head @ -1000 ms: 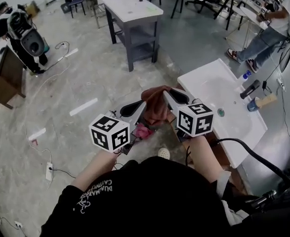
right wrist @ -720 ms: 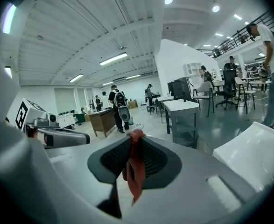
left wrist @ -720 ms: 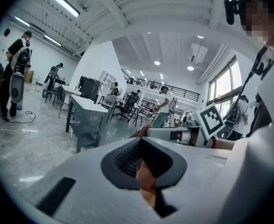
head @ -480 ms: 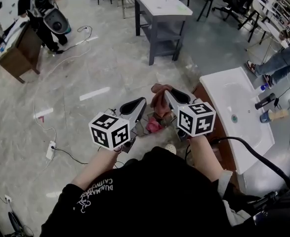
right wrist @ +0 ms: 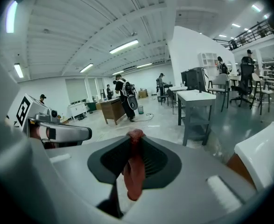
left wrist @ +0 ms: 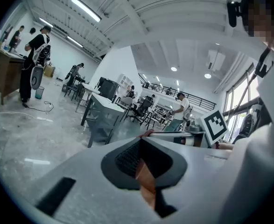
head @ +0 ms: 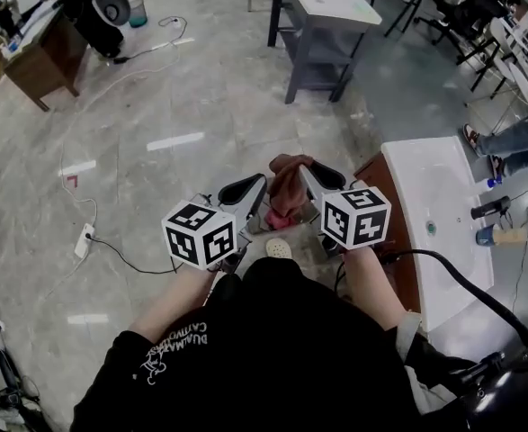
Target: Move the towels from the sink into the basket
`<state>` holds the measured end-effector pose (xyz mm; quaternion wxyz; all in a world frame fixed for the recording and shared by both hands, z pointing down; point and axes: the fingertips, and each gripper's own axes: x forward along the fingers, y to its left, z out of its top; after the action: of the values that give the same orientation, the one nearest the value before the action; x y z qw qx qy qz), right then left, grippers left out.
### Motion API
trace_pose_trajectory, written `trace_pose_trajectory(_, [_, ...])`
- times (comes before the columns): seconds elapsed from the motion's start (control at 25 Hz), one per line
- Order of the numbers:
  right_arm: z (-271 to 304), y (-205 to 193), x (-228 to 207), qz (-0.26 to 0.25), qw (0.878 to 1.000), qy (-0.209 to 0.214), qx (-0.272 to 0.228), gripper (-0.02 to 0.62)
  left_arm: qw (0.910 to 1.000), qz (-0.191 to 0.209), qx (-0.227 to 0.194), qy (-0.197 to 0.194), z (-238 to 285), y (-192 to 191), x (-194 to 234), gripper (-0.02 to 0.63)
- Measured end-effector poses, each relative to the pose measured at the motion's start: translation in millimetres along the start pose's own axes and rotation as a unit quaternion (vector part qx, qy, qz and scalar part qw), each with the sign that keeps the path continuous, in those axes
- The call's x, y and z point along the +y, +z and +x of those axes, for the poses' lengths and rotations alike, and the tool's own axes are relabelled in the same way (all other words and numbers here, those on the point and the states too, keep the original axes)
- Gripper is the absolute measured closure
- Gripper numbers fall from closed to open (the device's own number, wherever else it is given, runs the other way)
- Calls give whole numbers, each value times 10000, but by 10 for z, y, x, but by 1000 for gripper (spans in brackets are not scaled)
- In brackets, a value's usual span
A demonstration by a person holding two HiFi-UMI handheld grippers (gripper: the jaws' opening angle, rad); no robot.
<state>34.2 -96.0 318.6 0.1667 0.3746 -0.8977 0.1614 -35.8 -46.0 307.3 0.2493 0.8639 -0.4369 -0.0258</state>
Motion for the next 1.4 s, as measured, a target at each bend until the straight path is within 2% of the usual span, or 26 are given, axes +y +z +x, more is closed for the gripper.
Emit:
trace_pose_trajectory(0.48, [780,-225,-550,12,9953,447,856,523,9967,-642,208,451,764,-236,600,603])
trace_pose_trajectory(0.64, [1153,-455,-843,168,9904,653,1208,523,9929,-848,447,711,1088,-472,903,603])
trace_pose_trajectory(0.76, [1470,-663,-1042,338,9860,826,1411,523,9900,-827,689,917,1346,-701,1186,603])
trace_pose_trajectory(0.88, [1734,-1004,-1243,549,9773,975,1797,523,9841,-838,1004,1200,1562,-1009,1427,603])
trace_pose_trajectory(1.12, [2097,-1833,-1703,866,9601,1070,2435,523,9717,-1269,1287,1520,1955,-1712,1740,603])
trace_pose_trajectory(1.2, [2228,-2146,-1852,883,9555,1064,2607,523,9669,-1354,1451,1603,2050,-2027,1853,603])
trace_pose_trajectory(1.4, [2473,-3152,-2113,1084,9373,1086,3128,525,9483,-1587,2238,1597,2080,-3029,2032,603])
